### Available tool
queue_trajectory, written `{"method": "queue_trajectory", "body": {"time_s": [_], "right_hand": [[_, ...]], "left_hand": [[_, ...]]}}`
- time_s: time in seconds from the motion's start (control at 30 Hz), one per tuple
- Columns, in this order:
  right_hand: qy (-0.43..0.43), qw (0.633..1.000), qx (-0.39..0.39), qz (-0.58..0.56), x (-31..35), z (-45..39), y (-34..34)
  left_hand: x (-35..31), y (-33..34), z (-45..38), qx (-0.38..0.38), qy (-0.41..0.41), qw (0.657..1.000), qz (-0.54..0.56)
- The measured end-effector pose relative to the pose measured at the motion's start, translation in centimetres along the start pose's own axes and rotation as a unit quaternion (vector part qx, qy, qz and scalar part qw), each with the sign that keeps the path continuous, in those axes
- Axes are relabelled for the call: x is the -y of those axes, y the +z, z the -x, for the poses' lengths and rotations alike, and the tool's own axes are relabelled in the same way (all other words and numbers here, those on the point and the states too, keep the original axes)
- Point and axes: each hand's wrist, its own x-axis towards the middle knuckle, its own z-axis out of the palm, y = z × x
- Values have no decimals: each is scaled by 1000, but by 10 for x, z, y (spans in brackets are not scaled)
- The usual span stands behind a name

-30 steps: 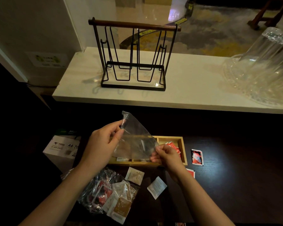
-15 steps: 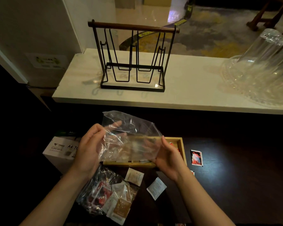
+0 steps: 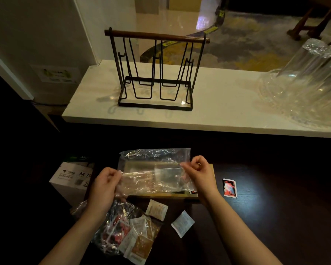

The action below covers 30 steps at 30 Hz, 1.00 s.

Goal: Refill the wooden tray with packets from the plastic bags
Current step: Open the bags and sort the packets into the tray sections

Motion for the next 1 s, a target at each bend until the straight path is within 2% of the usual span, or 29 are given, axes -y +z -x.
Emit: {"method": "queue_trajectory", "body": {"time_s": [0.13,0.23,0.3,0.4,0.5,0.57,0.73,0.87,1.0], "right_hand": [[31,997,20,61,3,0,1],[70,994,74,44,9,3,0],[80,993,76,39,8,1,-2],[67,997,2,29,9,-5,-15],[44,992,-103,-51,11,-9,-45],[27,978,-185,-92,8,-6,-73],[35,926,-373,-38,-24,14,-129],[97,880,-463,-26,-66,31,-148],[145,850,-506,31,-99,46,-152]], "left_hand": [[10,7,-2,-18,1,999,-41],[10,7,-5,-32,2,999,-31],[11,5,-8,-37,-9,999,-10],[11,4,-7,-8,-22,1000,-18],[15,3,-2,39,-35,998,-42],[22,1,0,67,-47,995,-61],[45,0,1,128,-68,977,-158],[59,3,5,163,-77,955,-236],[64,1,4,165,-56,947,-271]]}}
